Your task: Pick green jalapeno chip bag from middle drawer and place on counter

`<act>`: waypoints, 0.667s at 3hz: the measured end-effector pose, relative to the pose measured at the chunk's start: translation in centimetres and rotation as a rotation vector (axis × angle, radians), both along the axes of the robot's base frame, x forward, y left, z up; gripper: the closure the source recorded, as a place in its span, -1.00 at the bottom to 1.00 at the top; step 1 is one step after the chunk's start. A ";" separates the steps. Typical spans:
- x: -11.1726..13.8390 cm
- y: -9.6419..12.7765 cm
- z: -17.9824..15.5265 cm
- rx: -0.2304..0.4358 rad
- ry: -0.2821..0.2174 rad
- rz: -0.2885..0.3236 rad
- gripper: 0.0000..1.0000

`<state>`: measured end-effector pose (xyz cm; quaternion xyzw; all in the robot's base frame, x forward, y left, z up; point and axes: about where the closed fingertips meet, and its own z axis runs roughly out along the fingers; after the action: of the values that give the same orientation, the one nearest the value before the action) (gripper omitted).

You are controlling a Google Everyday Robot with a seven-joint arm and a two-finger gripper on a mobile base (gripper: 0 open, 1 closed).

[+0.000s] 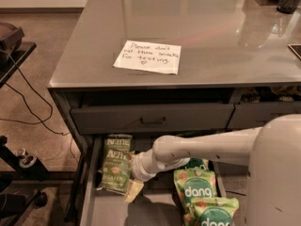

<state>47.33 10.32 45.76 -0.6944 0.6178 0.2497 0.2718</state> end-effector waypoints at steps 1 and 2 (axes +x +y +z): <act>1.2 0.9 -1.5 -0.033 -0.083 0.033 -1.00; 2.5 1.5 -2.4 -0.015 -0.144 0.048 -1.00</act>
Offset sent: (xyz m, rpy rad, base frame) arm 0.0443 0.0191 -0.0333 0.0078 -0.2253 0.0577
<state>49.83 11.85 43.34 -0.7271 0.5817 0.2008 0.3042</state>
